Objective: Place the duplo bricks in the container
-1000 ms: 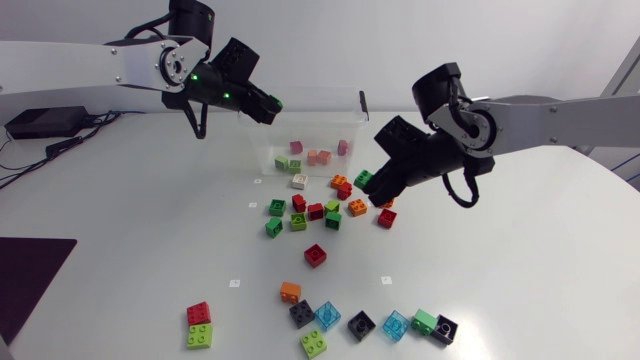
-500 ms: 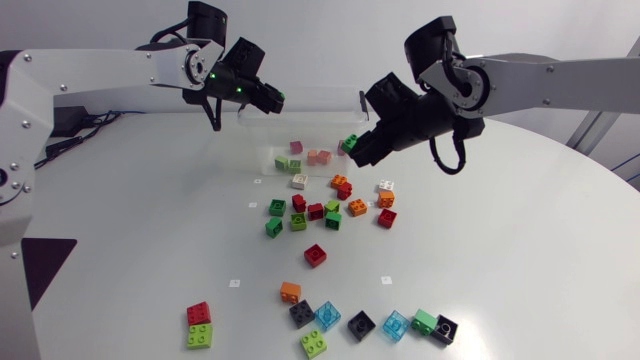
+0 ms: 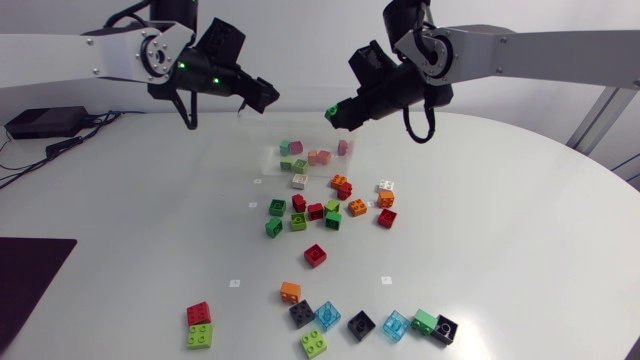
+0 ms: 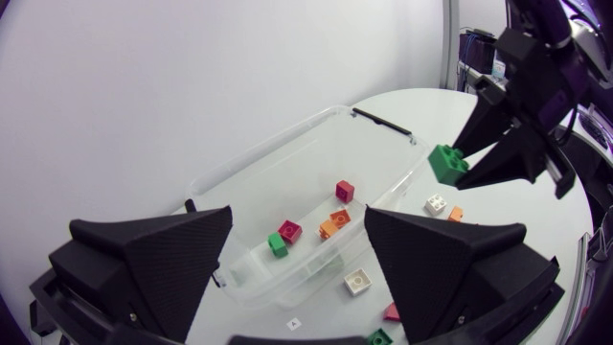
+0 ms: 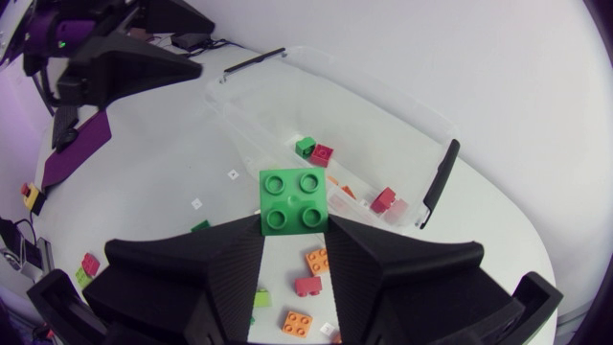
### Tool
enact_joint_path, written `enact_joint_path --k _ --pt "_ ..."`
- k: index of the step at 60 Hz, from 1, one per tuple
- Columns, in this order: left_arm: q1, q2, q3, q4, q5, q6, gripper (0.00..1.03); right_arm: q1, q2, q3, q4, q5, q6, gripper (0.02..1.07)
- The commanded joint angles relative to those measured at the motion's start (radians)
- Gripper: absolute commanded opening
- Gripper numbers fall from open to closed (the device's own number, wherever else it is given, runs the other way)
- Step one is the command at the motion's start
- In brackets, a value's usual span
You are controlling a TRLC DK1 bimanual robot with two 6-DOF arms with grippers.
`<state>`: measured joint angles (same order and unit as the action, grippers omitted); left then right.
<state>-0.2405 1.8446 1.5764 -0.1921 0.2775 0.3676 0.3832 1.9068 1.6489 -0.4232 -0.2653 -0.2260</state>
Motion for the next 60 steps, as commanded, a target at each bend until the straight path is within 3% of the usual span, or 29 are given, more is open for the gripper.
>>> enact_joint_path --k 1,27,50,52,53,55,56,58,60 --pt "0.007 -0.076 -0.105 0.003 -0.008 0.03 0.99 -0.01 0.049 0.049 -0.011 0.001 0.04 0.3" --pt "-0.022 -0.222 -0.492 -0.009 -0.008 0.148 0.99 -0.027 0.173 0.232 -0.02 0.028 0.076 0.3" --pt "-0.109 -0.196 -0.633 0.04 -0.087 0.14 0.99 -0.018 0.301 0.419 -0.065 0.061 0.102 0.3" --pt "-0.114 -0.182 -0.632 0.042 -0.09 0.128 0.99 -0.017 0.317 0.448 -0.083 0.069 0.116 0.38" --pt "-0.115 -0.179 -0.63 0.042 -0.095 0.123 0.99 -0.017 0.325 0.46 -0.095 0.072 0.12 0.47" --pt "-0.12 -0.171 -0.628 0.042 -0.107 0.117 0.99 -0.014 0.34 0.488 -0.123 0.083 0.125 0.71" --pt "-0.121 -0.17 -0.628 0.043 -0.11 0.113 0.99 -0.012 0.345 0.499 -0.138 0.089 0.129 0.89" --pt "-0.123 -0.166 -0.628 0.046 -0.113 0.11 0.99 -0.009 0.348 0.505 -0.146 0.094 0.132 1.05" --pt "-0.125 -0.162 -0.628 0.049 -0.113 0.103 0.99 -0.006 0.347 0.505 -0.149 0.097 0.134 1.03"
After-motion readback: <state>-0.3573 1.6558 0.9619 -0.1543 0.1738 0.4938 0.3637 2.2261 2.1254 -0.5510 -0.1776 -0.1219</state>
